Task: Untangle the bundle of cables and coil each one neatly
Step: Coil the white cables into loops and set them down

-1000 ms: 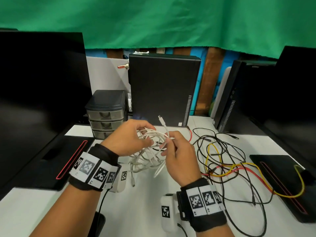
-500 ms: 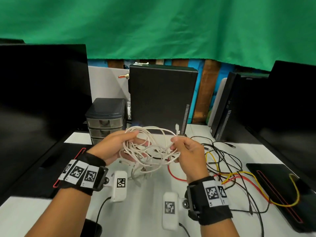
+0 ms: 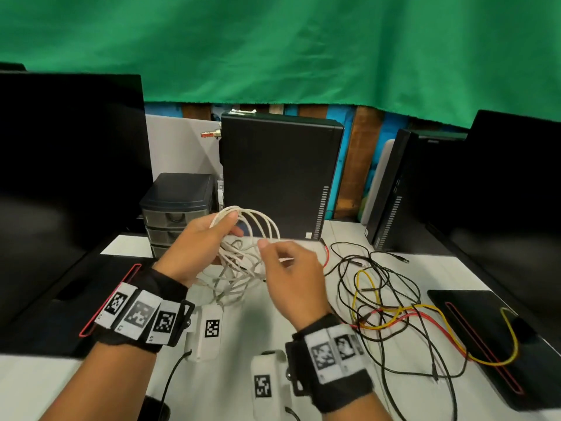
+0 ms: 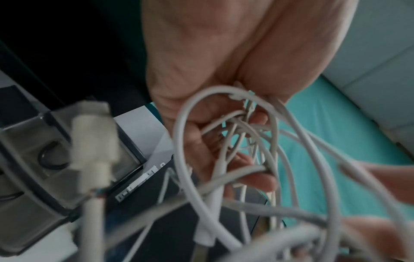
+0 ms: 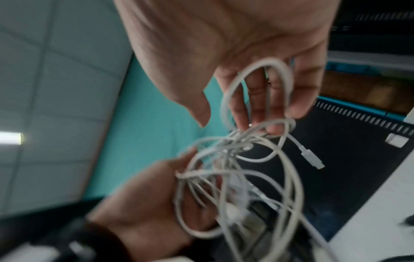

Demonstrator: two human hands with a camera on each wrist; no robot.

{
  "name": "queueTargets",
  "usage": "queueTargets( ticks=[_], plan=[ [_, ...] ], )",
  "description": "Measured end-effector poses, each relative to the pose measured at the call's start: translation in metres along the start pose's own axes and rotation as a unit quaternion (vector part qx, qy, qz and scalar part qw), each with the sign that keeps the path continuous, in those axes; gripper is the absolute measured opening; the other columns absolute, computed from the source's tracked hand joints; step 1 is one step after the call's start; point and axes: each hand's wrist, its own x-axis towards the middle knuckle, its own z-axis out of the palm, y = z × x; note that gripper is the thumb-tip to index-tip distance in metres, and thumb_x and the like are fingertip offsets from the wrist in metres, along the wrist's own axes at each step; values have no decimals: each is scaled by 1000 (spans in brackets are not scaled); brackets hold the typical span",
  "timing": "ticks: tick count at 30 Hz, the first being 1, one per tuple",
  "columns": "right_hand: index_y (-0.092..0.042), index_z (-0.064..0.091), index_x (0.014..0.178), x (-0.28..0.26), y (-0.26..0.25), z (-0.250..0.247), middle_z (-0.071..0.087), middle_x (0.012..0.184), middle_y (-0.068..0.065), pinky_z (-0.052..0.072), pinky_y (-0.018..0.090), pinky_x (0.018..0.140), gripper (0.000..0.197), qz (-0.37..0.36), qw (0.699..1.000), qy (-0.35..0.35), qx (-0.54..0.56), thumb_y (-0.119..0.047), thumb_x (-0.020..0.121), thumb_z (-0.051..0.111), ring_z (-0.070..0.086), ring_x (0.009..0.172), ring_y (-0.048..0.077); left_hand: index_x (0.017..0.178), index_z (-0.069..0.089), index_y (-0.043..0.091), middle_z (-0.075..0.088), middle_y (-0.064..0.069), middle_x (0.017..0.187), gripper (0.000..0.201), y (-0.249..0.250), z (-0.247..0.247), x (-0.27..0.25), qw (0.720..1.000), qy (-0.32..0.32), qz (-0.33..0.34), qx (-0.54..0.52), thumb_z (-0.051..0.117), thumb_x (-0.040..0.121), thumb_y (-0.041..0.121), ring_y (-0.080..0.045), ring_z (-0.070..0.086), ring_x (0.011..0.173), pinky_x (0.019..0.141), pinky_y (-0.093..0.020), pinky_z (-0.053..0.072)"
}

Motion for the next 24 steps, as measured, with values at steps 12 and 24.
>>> queueTargets(
  ticks=[12, 24],
  plan=[
    [-17, 66, 104, 12, 5, -18, 73, 80, 3, 51, 14, 66, 26, 24, 969, 7, 245, 3, 87, 69, 68, 73, 10, 74, 68, 12, 67, -3, 65, 38, -4, -13, 4, 999, 34, 30, 8, 55, 99, 37, -20, 60, 54, 53, -29, 47],
    [-18, 69, 108, 19, -4, -110, 73, 88, 2, 56, 23, 68, 24, -39, 893, 143, 425, -1, 94, 59, 69, 89, 17, 79, 67, 18, 69, 3, 60, 39, -35, -68, 19, 963, 226, -101, -103, 52, 99, 47, -12, 60, 44, 56, -27, 46]
  ],
)
